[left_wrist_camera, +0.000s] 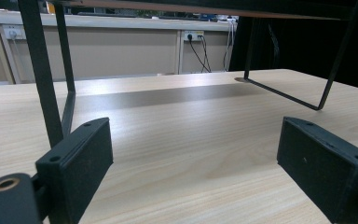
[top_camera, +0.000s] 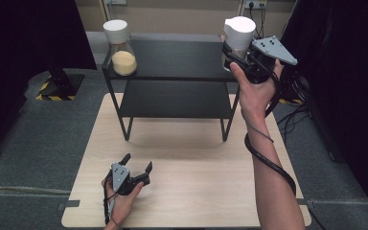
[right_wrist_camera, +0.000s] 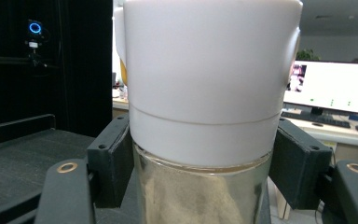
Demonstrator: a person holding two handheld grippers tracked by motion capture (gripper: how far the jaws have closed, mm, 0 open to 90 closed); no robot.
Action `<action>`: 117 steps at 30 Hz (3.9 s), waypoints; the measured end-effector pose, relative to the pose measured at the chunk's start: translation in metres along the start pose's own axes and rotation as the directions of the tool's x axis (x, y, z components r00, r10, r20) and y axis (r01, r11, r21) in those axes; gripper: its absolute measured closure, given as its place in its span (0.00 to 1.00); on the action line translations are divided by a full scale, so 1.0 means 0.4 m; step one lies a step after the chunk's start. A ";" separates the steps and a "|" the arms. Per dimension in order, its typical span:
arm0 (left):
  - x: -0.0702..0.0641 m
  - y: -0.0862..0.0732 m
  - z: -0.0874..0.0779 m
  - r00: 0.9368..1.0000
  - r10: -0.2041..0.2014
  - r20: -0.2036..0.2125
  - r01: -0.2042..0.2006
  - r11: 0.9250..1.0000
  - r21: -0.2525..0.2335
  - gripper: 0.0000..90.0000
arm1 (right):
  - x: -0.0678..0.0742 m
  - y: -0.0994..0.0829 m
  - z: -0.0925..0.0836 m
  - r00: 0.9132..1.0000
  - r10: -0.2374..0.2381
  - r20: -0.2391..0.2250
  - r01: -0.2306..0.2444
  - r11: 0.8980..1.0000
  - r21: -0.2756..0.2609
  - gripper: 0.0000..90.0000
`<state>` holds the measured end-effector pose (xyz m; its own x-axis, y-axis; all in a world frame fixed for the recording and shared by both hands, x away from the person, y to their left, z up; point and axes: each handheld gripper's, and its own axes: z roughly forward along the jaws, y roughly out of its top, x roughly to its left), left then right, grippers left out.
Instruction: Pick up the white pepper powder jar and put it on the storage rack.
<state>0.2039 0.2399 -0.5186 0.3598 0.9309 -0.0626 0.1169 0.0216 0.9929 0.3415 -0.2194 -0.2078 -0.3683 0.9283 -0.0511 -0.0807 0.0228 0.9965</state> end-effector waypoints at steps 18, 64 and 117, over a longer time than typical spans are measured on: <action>0.001 0.000 0.000 1.000 0.001 0.003 -0.001 1.000 0.001 0.11 | 0.003 -0.018 0.065 1.000 0.003 0.022 -0.005 0.997 0.076 0.34; 0.000 0.000 0.001 1.000 0.002 0.002 -0.002 1.000 -0.001 0.11 | -0.023 -0.003 0.022 0.995 0.091 -0.030 -0.088 0.993 0.084 0.11; -0.004 0.000 0.001 1.000 0.003 -0.004 -0.003 1.000 0.001 0.11 | 0.018 -0.158 -0.161 0.992 -0.001 -0.129 0.013 0.996 0.091 0.10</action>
<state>0.2036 0.2385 -0.5184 0.3560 0.9326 -0.0588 0.1163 0.0182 0.9931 0.2842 -0.2381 -0.2754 -0.4847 0.8726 -0.0603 -0.0011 0.0684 0.9977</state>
